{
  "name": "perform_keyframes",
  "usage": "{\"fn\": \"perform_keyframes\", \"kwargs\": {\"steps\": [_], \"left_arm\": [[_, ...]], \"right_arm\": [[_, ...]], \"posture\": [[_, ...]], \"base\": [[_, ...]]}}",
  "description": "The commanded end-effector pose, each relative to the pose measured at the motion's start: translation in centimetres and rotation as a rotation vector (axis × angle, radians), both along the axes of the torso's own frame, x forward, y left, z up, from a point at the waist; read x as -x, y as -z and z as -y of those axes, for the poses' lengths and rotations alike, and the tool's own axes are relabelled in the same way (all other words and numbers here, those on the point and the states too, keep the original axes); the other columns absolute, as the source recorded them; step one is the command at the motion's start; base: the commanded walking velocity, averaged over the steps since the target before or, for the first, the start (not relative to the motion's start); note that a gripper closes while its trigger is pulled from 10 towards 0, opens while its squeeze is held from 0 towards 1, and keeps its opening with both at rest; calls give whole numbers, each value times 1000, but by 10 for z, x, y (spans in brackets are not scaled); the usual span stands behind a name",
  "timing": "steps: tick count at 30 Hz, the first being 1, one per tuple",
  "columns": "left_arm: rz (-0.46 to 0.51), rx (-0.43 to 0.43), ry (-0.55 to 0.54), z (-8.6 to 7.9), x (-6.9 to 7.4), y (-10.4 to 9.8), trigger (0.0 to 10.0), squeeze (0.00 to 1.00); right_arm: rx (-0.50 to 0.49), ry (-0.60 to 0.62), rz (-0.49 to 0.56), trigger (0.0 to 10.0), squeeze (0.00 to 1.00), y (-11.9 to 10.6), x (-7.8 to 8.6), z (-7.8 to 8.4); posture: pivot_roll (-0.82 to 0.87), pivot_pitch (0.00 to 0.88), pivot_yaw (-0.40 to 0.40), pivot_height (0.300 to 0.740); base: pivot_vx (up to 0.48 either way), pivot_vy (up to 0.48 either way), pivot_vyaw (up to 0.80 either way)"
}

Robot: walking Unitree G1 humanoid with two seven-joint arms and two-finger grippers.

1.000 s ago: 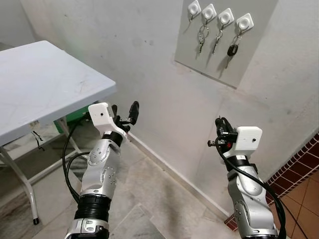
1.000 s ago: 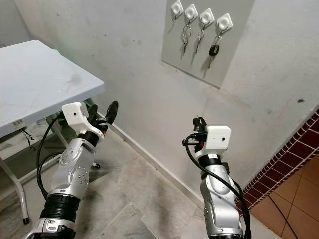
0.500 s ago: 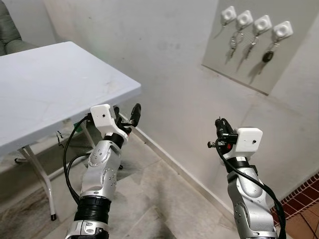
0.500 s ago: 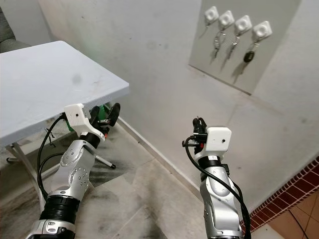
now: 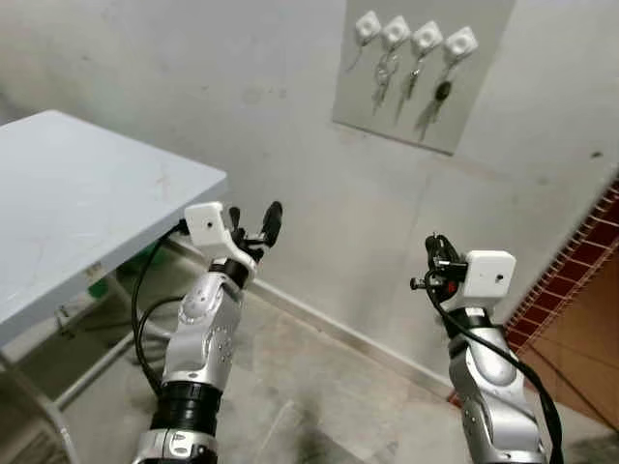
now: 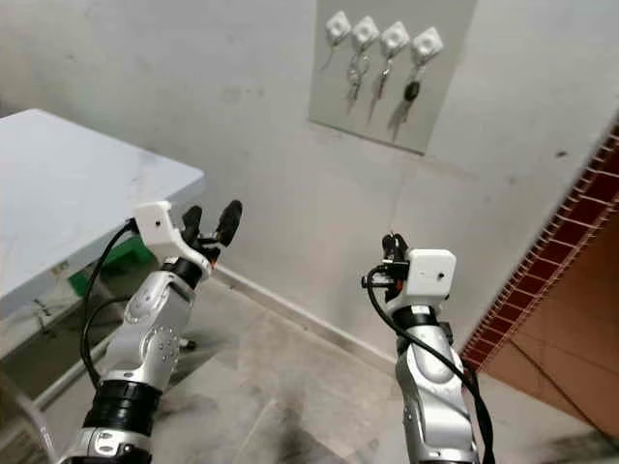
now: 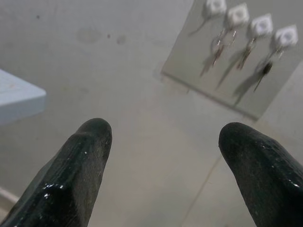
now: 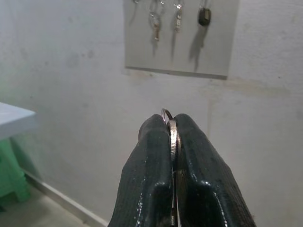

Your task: Hang keys on a hook

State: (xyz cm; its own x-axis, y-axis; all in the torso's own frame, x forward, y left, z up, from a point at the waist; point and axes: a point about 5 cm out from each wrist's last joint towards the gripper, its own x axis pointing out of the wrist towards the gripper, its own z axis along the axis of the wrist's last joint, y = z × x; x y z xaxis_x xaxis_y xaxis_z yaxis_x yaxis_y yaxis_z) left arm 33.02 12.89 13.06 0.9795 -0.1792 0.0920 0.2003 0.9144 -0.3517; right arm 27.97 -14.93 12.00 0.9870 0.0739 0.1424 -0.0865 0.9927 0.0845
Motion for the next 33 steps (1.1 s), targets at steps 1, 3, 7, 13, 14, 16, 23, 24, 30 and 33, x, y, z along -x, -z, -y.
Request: {"fn": "perform_keyframes", "kwargs": {"steps": [1,3,7,13,14,16,23,24,30,33], "left_arm": [[9,5,19,7,-1,-5,10000,0],[9,5,19,7,-1,-5,10000,0],[9,5,20,7,-1,-5,10000,0],[8,7,23,8,-2,-5,10000,0],[8,7,23,8,-2,-5,10000,0],[8,7,24,8,-2,-5,10000,0],[9,9,25,9,-2,-6,10000,0],[9,9,25,9,-2,-6,10000,0],[8,9,27,9,-3,-6,10000,0],[7,9,27,9,-3,-7,10000,0]], "right_arm": [[6,16,10,10000,0,-4,-1,7],[4,14,7,10000,0,-4,-1,6],[2,16,5,10000,0,-4,-1,6],[3,19,3,10000,0,-4,-1,6],[2,19,3,10000,0,-4,0,6],[4,19,4,10000,0,-4,0,6],[3,21,35,10000,0,-8,1,6],[3,21,35,10000,0,-8,1,6],[3,21,41,10000,0,-8,2,6],[3,21,42,10000,0,-8,2,6]], "posture": [[-30,0,-31,740],[-30,0,-30,740],[-30,0,-31,740],[-31,0,-29,740],[-31,0,-29,740],[-31,0,-29,740],[-32,0,-27,740],[-32,0,-27,740],[-33,0,-25,740],[-33,0,-25,740]], "base": [[0,409,-763],[0,409,-763],[0,412,-763],[0,411,-766],[0,412,-769],[0,411,-766],[0,409,-206],[0,409,0],[0,409,0],[0,410,0]]}}
